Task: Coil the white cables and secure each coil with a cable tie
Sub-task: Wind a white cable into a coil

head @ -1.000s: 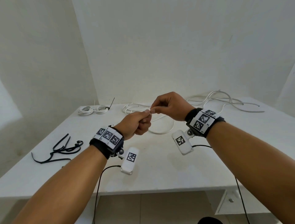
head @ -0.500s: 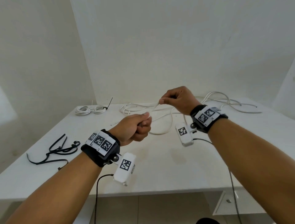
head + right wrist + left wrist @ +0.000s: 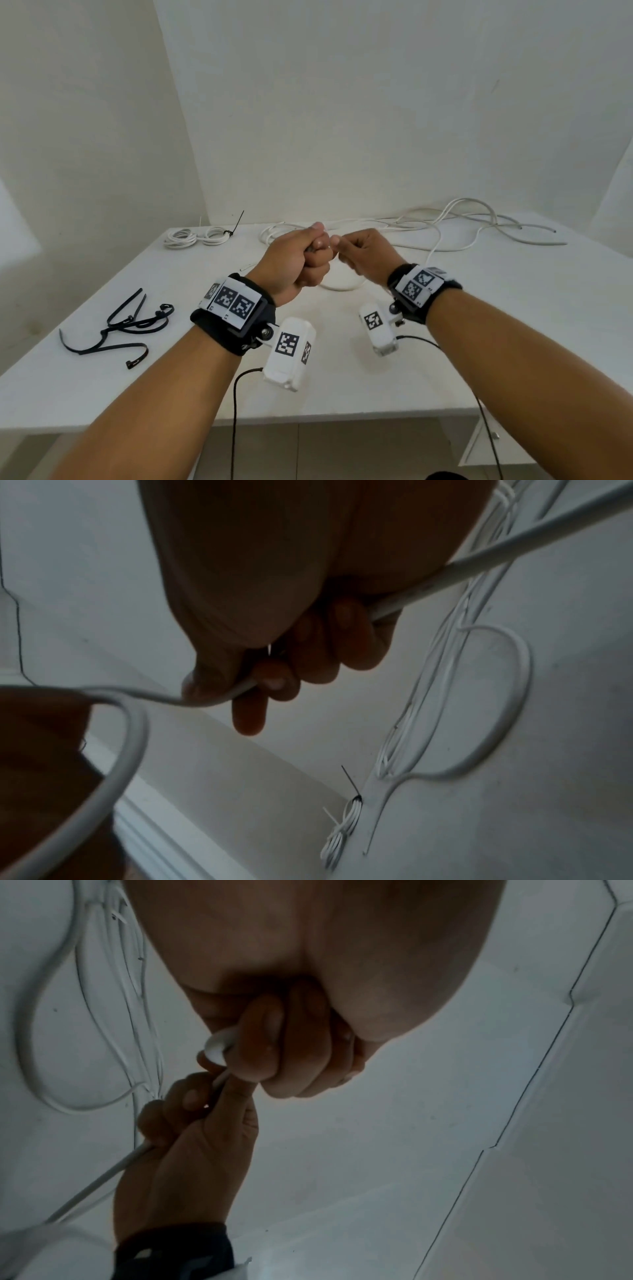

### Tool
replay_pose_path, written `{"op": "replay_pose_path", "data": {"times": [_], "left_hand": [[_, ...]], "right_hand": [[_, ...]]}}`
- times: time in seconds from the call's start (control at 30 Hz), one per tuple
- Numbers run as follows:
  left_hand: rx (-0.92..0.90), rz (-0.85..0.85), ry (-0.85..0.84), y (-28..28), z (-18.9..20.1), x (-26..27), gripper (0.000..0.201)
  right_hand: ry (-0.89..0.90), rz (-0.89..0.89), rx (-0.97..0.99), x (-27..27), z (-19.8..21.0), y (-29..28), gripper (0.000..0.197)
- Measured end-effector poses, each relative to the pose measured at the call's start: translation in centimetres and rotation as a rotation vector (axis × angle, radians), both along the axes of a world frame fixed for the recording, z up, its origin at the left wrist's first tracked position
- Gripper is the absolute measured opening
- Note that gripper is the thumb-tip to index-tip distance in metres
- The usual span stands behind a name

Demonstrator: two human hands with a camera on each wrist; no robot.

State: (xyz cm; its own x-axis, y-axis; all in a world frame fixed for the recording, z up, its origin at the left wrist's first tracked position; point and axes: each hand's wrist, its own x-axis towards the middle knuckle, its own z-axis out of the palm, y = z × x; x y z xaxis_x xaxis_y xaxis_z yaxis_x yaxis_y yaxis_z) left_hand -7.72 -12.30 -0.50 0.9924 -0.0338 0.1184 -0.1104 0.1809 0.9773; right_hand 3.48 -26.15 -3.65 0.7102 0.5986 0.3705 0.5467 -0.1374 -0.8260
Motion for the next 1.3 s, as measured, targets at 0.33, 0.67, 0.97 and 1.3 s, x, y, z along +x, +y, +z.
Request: {"op": "replay_pose_path", "data": {"times": [0.33, 0.67, 0.97, 1.3], "left_hand": [[-0.233, 0.172, -0.067, 0.0, 0.5, 3.4, 0.039], [0.670, 0.461, -0.193, 2.1, -1.3, 5.8, 0.035], [0.884, 0.156, -0.019, 1.4, -1.8, 4.7, 0.038], [0.192, -0.104, 0.038, -1.2, -2.1, 3.8, 0.048]], "right_hand": [[-0.047, -0.030, -0.259, -1.9, -0.6, 1.7, 0.049], [-0.361, -0.008, -0.554, -2.4, 0.4, 0.8, 0.022], [-0.465, -0.020, -0.437, -0.8, 3.9, -1.8, 0.008], [-0.238, -0.015, -0.092, 1.2, 5.1, -4.3, 0.007]]}}
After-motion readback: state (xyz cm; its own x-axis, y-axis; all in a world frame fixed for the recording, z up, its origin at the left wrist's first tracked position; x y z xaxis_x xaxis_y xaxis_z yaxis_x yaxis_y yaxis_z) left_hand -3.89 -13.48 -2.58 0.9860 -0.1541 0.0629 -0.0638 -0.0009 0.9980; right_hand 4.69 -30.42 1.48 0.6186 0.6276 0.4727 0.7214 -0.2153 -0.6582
